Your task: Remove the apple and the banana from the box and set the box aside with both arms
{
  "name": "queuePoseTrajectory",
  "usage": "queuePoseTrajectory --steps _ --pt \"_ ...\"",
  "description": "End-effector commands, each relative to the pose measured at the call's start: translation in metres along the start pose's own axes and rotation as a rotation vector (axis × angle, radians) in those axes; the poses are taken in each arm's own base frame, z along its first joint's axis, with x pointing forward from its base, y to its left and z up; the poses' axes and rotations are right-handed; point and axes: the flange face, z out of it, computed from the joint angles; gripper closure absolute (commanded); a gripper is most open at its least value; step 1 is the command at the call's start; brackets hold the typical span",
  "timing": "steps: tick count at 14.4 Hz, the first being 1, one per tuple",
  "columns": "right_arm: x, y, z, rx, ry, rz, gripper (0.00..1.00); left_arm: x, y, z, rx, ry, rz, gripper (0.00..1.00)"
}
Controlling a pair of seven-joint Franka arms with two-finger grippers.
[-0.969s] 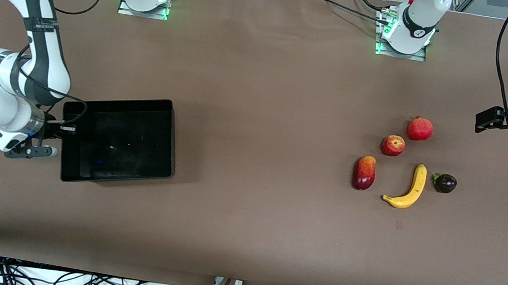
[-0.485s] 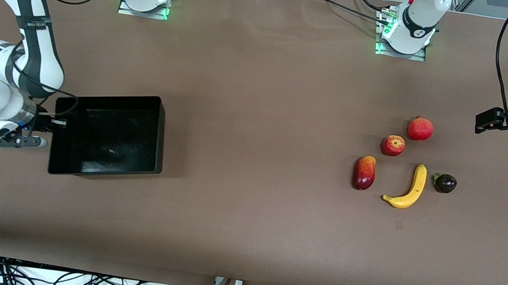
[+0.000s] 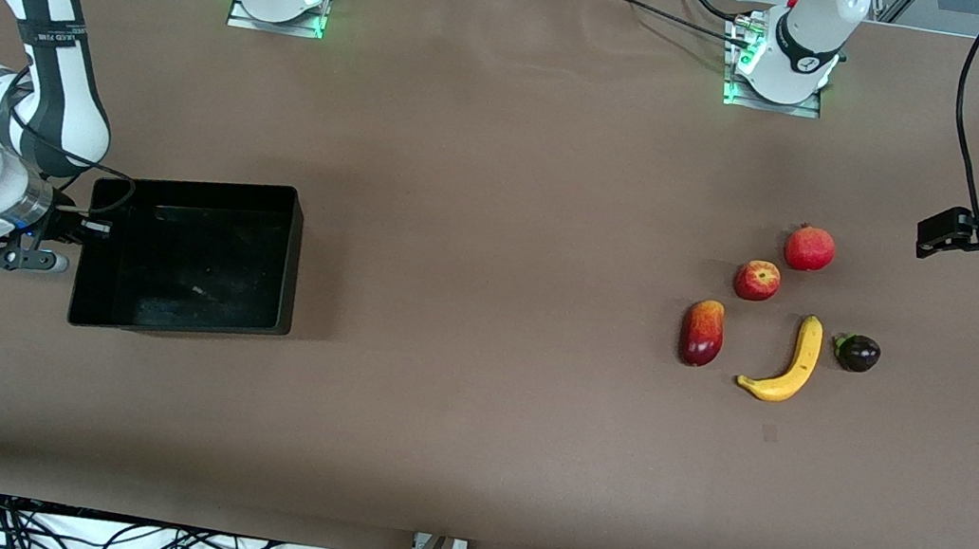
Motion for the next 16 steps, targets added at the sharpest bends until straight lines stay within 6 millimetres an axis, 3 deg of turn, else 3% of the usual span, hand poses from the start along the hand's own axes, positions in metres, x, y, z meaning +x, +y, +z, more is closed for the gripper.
queuePoseTrajectory --steps 1,5,6,7,8,10,12,14,16 --pt "0.003 -0.014 0.004 0.017 0.034 0.050 1.00 0.001 0.000 -0.005 -0.010 -0.016 0.011 0.00" --pt "0.003 -0.014 0.008 0.014 0.033 0.035 1.00 0.000 -0.003 -0.005 -0.007 -0.017 0.008 0.00" --pt "0.003 -0.015 0.007 0.015 0.032 0.027 0.95 0.000 -0.003 -0.006 -0.007 -0.017 0.009 0.00" --pt "0.007 -0.016 0.001 0.012 0.043 0.021 0.18 0.000 -0.002 -0.006 -0.007 -0.015 0.009 0.00" --pt "0.010 -0.019 -0.003 0.008 0.051 0.010 0.00 0.000 -0.001 -0.007 -0.007 -0.012 0.011 0.00" --pt "0.019 -0.024 -0.026 -0.003 0.066 -0.018 0.00 -0.002 -0.001 -0.011 -0.008 -0.006 0.009 0.00" --pt "0.038 -0.036 -0.068 -0.011 0.039 -0.082 0.00 -0.003 0.000 -0.012 -0.008 -0.004 0.001 0.00" --pt "0.049 -0.045 -0.126 0.023 0.000 -0.097 0.00 -0.004 0.002 -0.013 -0.006 -0.004 0.004 0.00" --pt "0.052 -0.071 -0.183 0.048 -0.036 -0.120 0.00 -0.004 0.006 -0.014 -0.006 -0.005 0.007 0.00"
